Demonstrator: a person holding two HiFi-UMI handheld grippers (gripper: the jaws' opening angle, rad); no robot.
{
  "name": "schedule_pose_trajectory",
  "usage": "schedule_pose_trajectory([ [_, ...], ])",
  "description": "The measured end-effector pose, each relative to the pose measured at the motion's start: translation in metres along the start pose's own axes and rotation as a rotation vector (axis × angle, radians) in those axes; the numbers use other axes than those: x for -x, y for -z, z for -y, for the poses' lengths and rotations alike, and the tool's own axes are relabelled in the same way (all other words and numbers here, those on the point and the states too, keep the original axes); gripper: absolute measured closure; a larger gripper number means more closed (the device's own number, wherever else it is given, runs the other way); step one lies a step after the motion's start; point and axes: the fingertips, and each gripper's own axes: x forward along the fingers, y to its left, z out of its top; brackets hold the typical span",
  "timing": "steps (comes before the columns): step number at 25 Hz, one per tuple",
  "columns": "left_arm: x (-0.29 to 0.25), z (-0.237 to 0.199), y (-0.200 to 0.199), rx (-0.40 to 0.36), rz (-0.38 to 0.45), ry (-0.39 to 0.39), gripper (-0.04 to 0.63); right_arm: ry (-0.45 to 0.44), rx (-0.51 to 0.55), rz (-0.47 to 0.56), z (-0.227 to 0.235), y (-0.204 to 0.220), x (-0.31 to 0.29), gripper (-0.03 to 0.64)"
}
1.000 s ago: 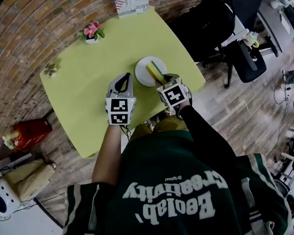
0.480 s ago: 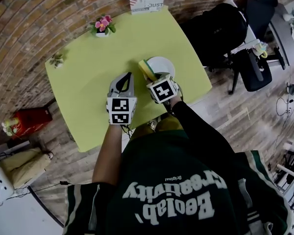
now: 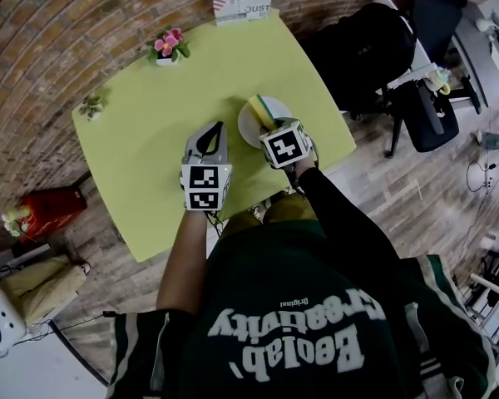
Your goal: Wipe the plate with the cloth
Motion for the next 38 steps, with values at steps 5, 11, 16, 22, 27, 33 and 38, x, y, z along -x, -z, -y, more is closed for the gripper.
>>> schedule_pose_trajectory([
  [5,-0.006,0.002,-0.004,-0.005,0.001,0.012,0.589,0.052,-0.059,-0.002,0.031,0.003,0.005,0.469],
  [11,-0.01,0.003,-0.005,-0.009,-0.001,0.019,0.589,0.093,-0.091,-0.009,0.055,0.01,0.008,0.469],
  [16,-0.009,0.006,-0.008,-0.014,0.004,0.024,0.589,0.083,-0.096,0.001,0.053,0.009,0.013,0.468],
  [22,-0.005,0.007,-0.006,-0.016,0.003,0.024,0.589,-0.013,-0.064,0.034,0.013,0.002,0.019,0.468],
  [27,0.0,0.008,-0.005,-0.015,0.007,0.017,0.589,-0.097,0.007,0.021,-0.031,0.006,0.018,0.468],
  [33,0.005,0.005,-0.001,-0.01,0.003,0.004,0.589,-0.154,0.061,-0.013,-0.06,0.017,0.01,0.468],
  [38,0.006,0.003,0.0,-0.006,0.001,-0.002,0.589,-0.143,0.037,-0.033,-0.053,0.021,0.009,0.468],
])
